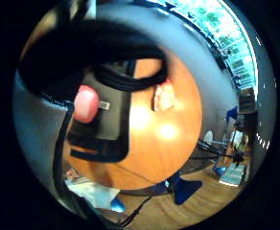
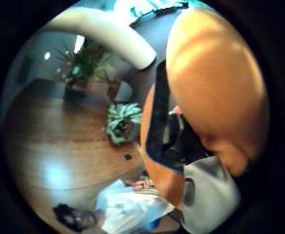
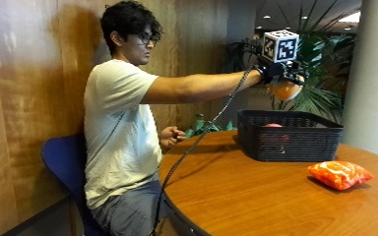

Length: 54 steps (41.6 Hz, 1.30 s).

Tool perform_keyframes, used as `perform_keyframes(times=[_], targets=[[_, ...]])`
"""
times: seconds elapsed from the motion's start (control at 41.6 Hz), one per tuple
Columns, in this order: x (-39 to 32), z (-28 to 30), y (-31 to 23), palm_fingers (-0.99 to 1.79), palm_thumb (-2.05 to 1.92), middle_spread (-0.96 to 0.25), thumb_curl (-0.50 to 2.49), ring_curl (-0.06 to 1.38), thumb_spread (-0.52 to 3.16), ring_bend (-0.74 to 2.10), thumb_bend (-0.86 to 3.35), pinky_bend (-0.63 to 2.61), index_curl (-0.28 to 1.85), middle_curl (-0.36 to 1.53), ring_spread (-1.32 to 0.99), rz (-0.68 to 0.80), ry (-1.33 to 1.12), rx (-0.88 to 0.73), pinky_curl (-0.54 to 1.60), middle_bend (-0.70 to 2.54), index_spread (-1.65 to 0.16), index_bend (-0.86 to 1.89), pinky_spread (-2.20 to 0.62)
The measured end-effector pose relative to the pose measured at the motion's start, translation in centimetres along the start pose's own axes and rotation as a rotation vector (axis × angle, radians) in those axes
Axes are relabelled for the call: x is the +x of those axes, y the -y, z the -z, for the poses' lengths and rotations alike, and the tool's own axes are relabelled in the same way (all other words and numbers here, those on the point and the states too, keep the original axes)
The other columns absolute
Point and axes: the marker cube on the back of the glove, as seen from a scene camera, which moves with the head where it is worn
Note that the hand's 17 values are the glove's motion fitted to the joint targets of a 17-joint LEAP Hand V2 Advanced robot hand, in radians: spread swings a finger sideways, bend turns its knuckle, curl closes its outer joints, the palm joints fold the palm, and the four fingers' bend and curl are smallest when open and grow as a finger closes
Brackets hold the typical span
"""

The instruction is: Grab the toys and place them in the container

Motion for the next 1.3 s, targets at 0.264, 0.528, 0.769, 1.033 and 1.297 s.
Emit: perform_keyframes(times=[0.264, 0.528, 0.769, 1.033, 1.297], targets=[[-1.7, 2.4, -2.0, -0.32, 0.18, -0.06, 0.69, 0.58, 1.08, 0.6, -0.03, 1.37, 0.27, 0.52, -0.15, 0.117, 0.026, 0.026, 0.48, 0.24, -0.29, 0.14, -0.07], [0.7, 1.6, -5.4, -0.15, 0.15, -0.02, 0.56, 0.5, 1.22, 0.46, -0.02, 1.19, 0.27, 0.45, -0.05, 0.096, -0.09, -0.103, 0.4, 0.16, -0.29, 0.15, 0.0], [2.6, 0.6, -7.5, -0.09, 0.17, -0.01, 0.49, 0.48, 1.27, 0.43, -0.01, 1.11, 0.28, 0.41, -0.01, 0.067, -0.102, -0.11, 0.36, 0.16, -0.29, 0.16, 0.01], [6.2, 0.8, -10.9, -0.03, 0.18, -0.02, 0.45, 0.47, 1.3, 0.43, -0.01, 1.06, 0.3, 0.38, -0.01, 0.001, -0.144, -0.082, 0.34, 0.17, -0.3, 0.18, 0.01], [12.4, 0.7, -17.0, -0.01, 0.19, -0.02, 0.42, 0.47, 1.31, 0.43, -0.01, 1.04, 0.33, 0.36, -0.02, -0.091, -0.153, -0.183, 0.33, 0.17, -0.3, 0.19, 0.0]])
